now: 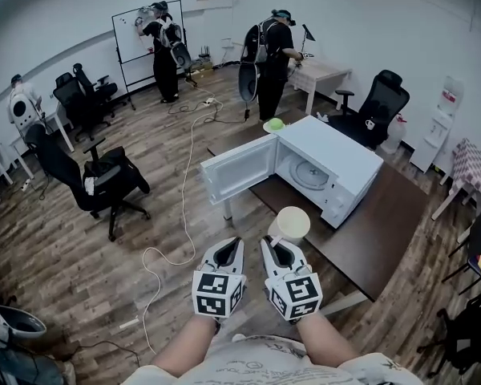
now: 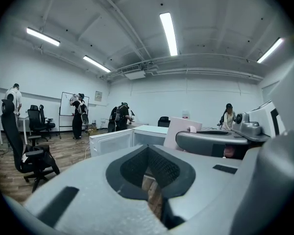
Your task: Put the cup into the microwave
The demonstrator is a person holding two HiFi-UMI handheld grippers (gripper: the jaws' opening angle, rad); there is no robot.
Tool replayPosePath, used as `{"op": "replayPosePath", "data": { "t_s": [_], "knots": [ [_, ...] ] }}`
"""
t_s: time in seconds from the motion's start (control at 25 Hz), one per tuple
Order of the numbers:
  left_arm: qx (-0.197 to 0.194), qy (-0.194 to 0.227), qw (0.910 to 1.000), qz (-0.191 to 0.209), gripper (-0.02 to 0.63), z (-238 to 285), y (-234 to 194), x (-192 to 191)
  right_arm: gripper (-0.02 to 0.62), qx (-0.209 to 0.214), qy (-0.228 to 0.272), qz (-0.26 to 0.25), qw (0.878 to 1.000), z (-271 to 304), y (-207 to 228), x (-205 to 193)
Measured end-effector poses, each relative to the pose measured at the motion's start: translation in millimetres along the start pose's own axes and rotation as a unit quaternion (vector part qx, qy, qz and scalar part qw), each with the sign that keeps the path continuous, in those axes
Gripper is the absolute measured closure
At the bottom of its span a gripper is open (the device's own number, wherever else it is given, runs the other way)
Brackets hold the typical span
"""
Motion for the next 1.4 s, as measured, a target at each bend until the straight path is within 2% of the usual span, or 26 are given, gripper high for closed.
{"op": "replayPosePath", "data": {
  "t_s": [0.44, 0.92, 1.16, 1.4],
  "knots": [
    [-0.043, -0.024, 0.9988, -0.006, 0.594, 50.4, -42.0, -8.9, 0.565, -0.045, -0.018, 0.003, 0.999, 53.3, 23.0, -21.7],
    [-0.075, -0.036, 0.9965, 0.006, 0.594, 129.5, -72.3, -13.3, 0.565, -0.083, -0.024, 0.004, 0.996, 117.7, 87.6, -55.6],
    [-0.08, -0.04, 0.996, 0.001, 0.593, 184.7, -87.6, -7.2, 0.565, -0.082, -0.032, -0.002, 0.996, 151.5, 127.6, -77.7],
    [-0.105, -0.047, 0.9934, 0.0, 0.593, 232.6, -90.8, 3.3, 0.565, -0.069, -0.006, -0.018, 0.997, 177.3, 162.2, -101.9]
  ]
}}
Point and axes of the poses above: the fingertips, and each gripper's own axes: z forward along the fingers, y to its right, x out of its top, the point moved 3 cm from there along -z, backward along the fingers, and after that the axes turned 2 degrees about -z, right-handed, at the moved point
